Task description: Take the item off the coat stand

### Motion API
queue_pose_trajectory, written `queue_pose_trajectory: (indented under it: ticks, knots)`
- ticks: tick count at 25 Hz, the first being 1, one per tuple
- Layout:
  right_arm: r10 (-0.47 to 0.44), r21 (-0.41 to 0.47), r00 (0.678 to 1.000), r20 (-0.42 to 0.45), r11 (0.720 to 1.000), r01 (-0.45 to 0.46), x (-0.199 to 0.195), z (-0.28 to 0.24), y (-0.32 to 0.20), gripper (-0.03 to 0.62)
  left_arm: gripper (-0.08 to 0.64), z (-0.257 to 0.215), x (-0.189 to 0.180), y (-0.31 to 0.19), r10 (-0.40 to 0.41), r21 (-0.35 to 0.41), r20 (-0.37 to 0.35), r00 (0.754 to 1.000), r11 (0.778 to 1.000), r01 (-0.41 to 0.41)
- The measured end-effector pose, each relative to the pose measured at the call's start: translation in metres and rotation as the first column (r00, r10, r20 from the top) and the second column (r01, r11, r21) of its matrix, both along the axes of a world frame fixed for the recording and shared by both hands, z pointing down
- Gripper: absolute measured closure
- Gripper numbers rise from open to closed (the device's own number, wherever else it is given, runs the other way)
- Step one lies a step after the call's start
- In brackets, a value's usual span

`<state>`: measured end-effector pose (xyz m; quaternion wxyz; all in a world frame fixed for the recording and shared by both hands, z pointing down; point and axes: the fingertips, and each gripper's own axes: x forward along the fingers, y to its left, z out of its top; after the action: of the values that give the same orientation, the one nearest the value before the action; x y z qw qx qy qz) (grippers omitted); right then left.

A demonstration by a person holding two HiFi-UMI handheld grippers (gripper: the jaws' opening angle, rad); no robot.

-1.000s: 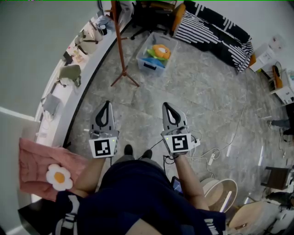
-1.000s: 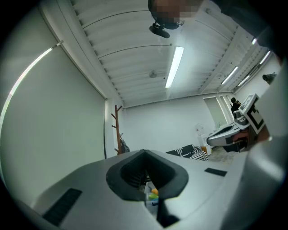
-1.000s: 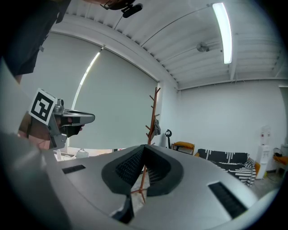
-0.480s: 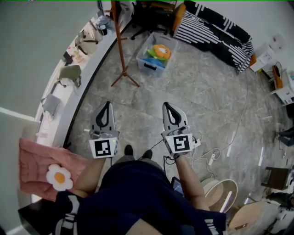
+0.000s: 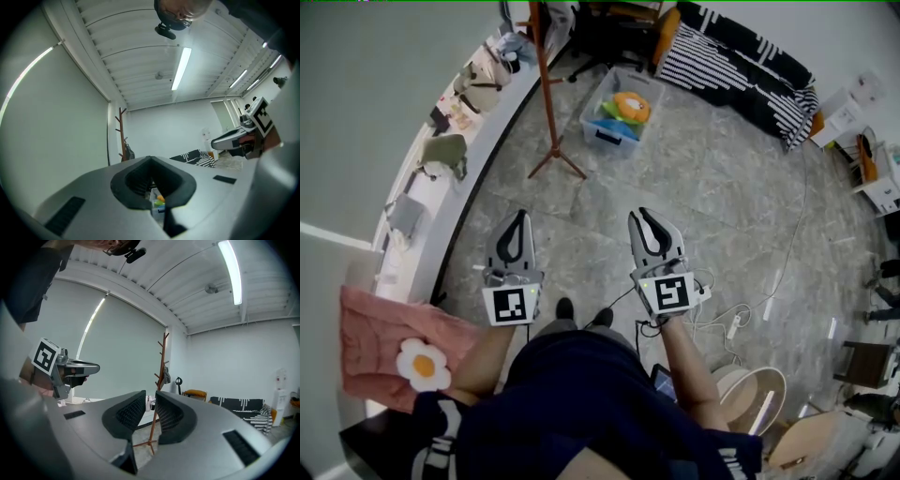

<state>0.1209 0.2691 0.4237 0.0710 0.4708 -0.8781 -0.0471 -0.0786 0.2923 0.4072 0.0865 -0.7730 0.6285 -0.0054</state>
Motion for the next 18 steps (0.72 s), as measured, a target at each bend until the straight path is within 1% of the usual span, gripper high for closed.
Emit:
queue_pose_trajectory:
  ticks: [1, 3, 6, 8, 13, 18]
  knots:
    - [0.000, 0.013, 1.000, 0.005, 1.000, 0.000, 0.000, 0.000, -0.002, 0.499, 0.537, 0.000, 0.000, -0.001, 0.001, 0.001, 0.000, 1.000, 1.000, -0.001]
    - [0.004, 0.035, 1.000, 0.013, 0.999, -0.004, -0.001, -0.002, -0.007, 0.426, 0.537, 0.000, -0.001, -0.002, 0.002, 0.002, -0.003, 1.000, 1.000, -0.002]
    - [0.006, 0.050, 1.000, 0.012, 0.999, -0.007, -0.004, -0.006, -0.012, 0.335, 0.537, 0.000, -0.005, -0.005, 0.004, 0.001, 0.000, 1.000, 1.000, -0.004]
    - [-0.008, 0.051, 1.000, 0.007, 0.999, 0.007, -0.009, -0.007, -0.014, 0.301, 0.537, 0.000, -0.008, -0.005, 0.005, 0.001, 0.001, 1.000, 1.000, -0.005]
    - [-0.037, 0.051, 0.999, -0.003, 0.998, 0.037, -0.037, -0.014, -0.030, 0.279, 0.537, 0.001, -0.031, -0.013, 0.018, -0.003, -0.008, 1.000, 1.000, -0.018]
    - [-0.033, 0.065, 0.999, -0.014, 0.997, 0.034, -0.070, -0.018, -0.050, 0.279, 0.537, 0.005, -0.059, -0.019, 0.044, -0.009, -0.021, 0.999, 0.999, -0.045]
